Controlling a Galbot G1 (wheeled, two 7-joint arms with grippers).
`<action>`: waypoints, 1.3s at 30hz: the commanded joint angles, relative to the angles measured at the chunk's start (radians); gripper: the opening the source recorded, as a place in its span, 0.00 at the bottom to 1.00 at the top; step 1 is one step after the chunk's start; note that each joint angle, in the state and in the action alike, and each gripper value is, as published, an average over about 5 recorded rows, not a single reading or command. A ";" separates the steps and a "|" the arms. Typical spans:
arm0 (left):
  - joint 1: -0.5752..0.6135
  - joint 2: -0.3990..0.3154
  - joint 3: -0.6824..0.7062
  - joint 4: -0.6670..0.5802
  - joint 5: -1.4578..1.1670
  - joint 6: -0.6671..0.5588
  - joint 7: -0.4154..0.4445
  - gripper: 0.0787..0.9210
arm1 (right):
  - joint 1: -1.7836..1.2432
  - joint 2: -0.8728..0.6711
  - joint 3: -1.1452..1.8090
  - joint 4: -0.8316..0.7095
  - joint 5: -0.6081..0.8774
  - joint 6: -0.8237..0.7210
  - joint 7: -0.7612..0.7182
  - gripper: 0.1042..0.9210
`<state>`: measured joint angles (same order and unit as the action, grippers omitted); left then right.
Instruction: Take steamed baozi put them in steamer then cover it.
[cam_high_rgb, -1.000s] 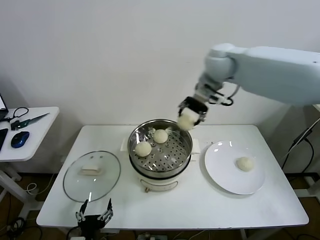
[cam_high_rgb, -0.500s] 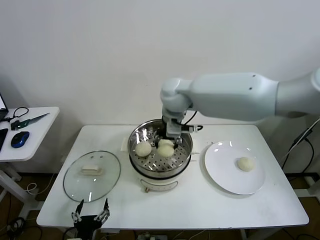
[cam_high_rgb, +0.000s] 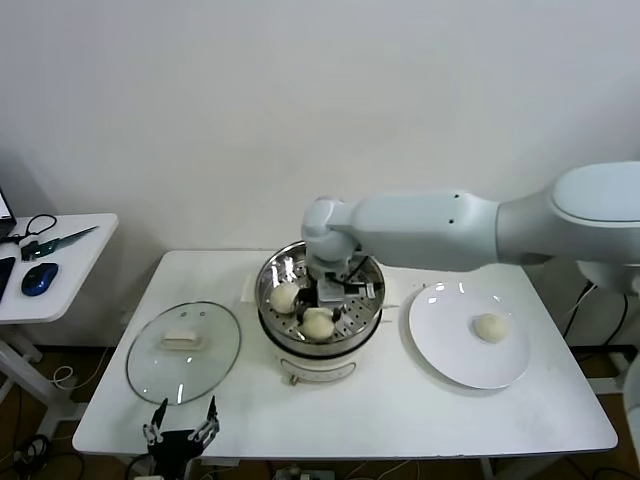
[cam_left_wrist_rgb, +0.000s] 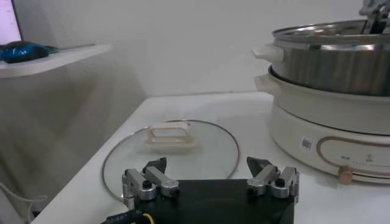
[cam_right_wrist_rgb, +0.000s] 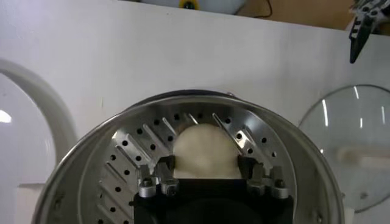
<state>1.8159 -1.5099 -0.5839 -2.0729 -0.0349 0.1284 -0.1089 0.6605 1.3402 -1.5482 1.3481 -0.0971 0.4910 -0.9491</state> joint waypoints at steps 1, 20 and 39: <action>-0.001 0.001 0.000 0.002 0.000 0.000 0.000 0.88 | -0.035 0.020 0.006 -0.033 0.014 0.002 0.015 0.75; -0.008 0.003 0.006 0.002 0.009 0.002 0.000 0.88 | 0.378 -0.420 -0.292 -0.122 0.541 -0.193 -0.209 0.88; -0.021 -0.003 0.000 0.024 0.010 0.012 0.005 0.88 | -0.286 -0.716 0.175 -0.350 0.264 -0.509 -0.097 0.88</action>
<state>1.7953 -1.5118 -0.5840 -2.0503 -0.0259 0.1385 -0.1048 0.6842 0.7433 -1.6187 1.1265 0.2454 0.1080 -1.0689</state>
